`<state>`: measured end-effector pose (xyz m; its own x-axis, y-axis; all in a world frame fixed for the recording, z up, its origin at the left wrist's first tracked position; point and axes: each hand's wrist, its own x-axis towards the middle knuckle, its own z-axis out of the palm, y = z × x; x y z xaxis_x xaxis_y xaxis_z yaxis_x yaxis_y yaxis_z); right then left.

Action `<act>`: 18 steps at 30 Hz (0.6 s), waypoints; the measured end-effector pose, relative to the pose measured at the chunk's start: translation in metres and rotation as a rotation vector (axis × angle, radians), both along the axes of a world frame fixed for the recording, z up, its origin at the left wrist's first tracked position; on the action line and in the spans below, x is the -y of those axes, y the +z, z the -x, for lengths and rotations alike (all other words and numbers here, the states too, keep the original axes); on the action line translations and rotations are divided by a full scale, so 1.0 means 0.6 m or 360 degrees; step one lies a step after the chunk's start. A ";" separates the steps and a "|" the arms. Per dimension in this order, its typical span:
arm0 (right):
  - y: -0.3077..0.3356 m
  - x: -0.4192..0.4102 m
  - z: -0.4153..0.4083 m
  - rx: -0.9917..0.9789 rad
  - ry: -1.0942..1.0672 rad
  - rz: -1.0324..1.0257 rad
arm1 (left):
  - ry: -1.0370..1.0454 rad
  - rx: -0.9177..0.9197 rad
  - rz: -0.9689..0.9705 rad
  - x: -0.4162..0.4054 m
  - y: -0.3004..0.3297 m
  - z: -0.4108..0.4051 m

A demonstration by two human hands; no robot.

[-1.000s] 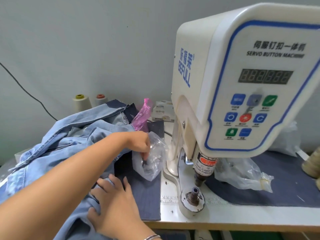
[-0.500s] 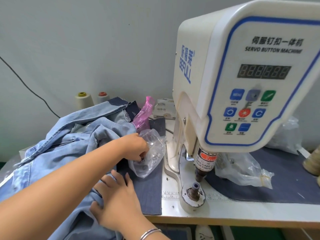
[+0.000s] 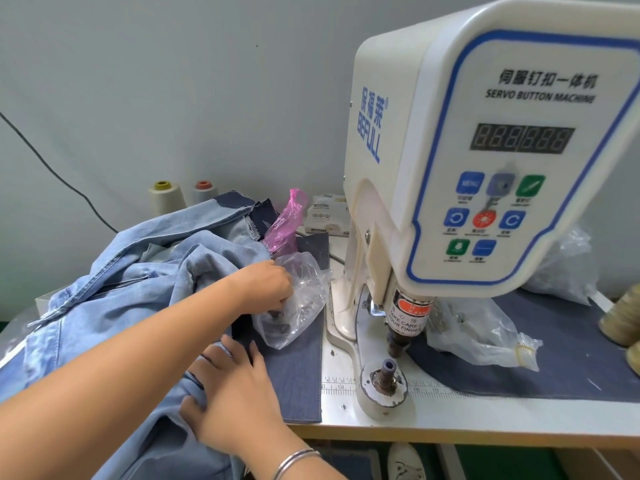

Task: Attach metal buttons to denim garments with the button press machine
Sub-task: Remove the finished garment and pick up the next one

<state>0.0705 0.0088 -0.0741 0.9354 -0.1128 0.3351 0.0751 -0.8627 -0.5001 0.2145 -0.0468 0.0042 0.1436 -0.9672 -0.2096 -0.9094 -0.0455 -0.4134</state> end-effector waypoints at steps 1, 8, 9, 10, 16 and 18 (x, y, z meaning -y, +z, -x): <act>0.000 0.000 0.000 -0.0011 0.0001 0.0006 | -0.0006 -0.0043 0.0072 -0.004 0.004 0.001; 0.011 0.006 0.007 -0.0158 0.0033 0.0015 | -0.0056 -0.0280 0.0665 -0.066 0.053 0.039; 0.016 0.009 0.012 -0.0161 0.0054 -0.0031 | -0.0107 -0.0326 0.0811 -0.075 0.060 0.053; 0.022 0.012 0.023 -0.0139 0.0079 -0.0122 | -0.0172 -0.0422 0.0942 -0.081 0.067 0.071; 0.017 0.052 0.196 0.0207 -0.0220 -0.1293 | -0.0383 -0.0993 0.1007 -0.069 0.057 0.191; 0.022 0.091 0.245 0.0395 -0.0594 -0.1461 | -0.0298 -0.1148 0.1029 -0.055 0.037 0.217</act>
